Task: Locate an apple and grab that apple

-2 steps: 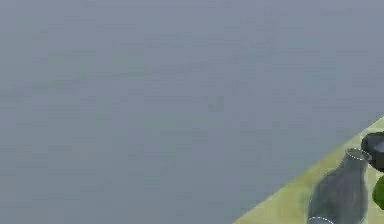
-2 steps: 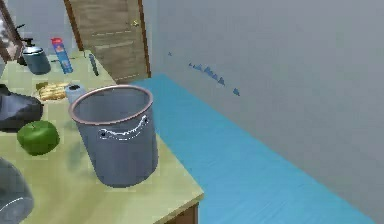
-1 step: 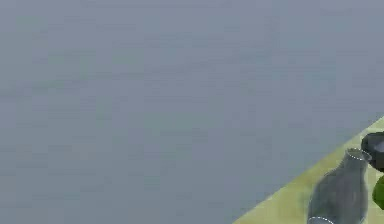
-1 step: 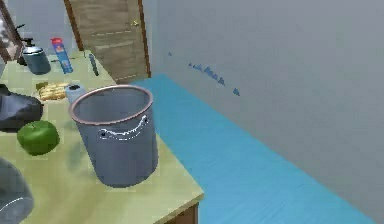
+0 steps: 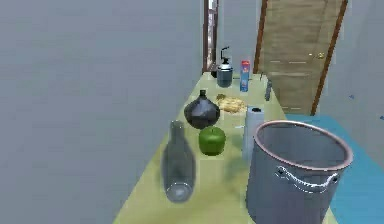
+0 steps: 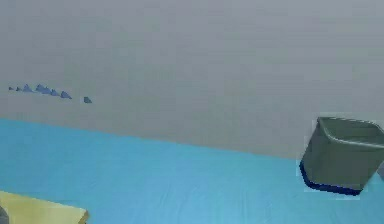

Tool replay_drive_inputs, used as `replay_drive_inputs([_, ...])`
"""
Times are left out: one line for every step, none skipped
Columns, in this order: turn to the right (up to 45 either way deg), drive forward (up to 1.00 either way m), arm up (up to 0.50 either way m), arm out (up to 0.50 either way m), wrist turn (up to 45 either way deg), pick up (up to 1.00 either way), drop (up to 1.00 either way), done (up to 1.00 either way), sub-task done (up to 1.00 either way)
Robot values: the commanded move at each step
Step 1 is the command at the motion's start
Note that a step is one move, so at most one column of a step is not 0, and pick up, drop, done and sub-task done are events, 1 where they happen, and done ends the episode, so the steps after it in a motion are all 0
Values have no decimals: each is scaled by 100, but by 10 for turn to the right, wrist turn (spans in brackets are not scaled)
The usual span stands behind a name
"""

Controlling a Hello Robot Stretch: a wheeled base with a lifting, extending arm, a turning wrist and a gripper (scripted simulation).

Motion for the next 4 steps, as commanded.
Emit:
replay_drive_inputs([450, 0, 0, 0, 0, 0, 0, 0, 0])
replay_drive_inputs([450, 0, 0, 0, 0, 0, 0, 0, 0])
replay_drive_inputs([0, 35, 0, 0, 0, 0, 0, 0, 0])
replay_drive_inputs([-240, 0, 0, 0, 0, 0, 0, 0, 0])
